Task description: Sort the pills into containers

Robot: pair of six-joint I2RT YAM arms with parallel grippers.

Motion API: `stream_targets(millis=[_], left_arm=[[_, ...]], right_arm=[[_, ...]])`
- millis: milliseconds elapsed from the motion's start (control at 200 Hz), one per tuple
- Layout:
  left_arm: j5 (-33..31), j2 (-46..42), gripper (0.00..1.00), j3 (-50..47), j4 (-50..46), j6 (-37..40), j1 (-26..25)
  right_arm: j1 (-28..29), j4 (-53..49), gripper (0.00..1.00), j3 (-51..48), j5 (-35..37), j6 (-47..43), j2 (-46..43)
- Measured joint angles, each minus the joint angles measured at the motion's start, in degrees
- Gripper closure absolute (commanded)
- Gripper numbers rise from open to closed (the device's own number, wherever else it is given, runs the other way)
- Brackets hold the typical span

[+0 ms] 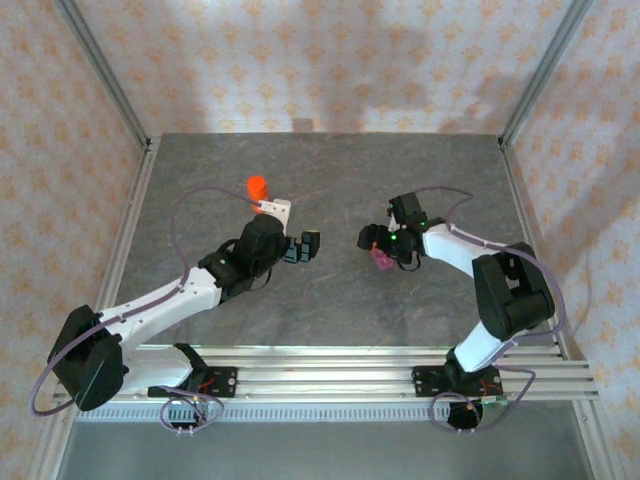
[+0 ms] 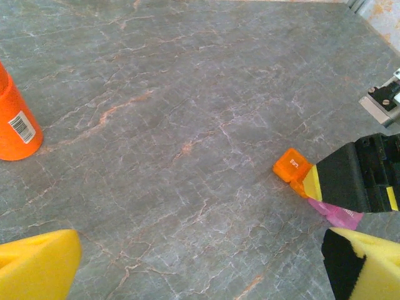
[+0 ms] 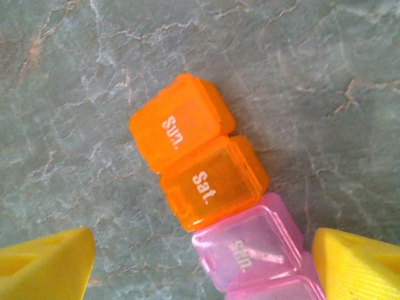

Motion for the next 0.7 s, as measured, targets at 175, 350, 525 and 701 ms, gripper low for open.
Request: stream_targets(millis=[175, 350, 525, 701], left_arm=[[-0.02, 0.00, 0.00, 0.00, 0.00, -0.02, -0.02], [-0.09, 0.00, 0.00, 0.00, 0.02, -0.26, -0.02], [-2.51, 0.11, 0.00, 0.00, -0.02, -2.78, -0.02], [-5.20, 0.96, 0.00, 0.02, -0.37, -7.10, -0.02]], right_arm=[[2.27, -0.13, 0.12, -0.11, -0.63, 1.33, -1.03], [2.89, -2.10, 0.14, -0.13, 4.68, 1.86, -2.89], [2.86, -4.20, 0.18, -0.13, 8.11, 1.14, -3.56], [3.89, -5.57, 0.20, -0.09, 8.74, -0.04, -3.56]])
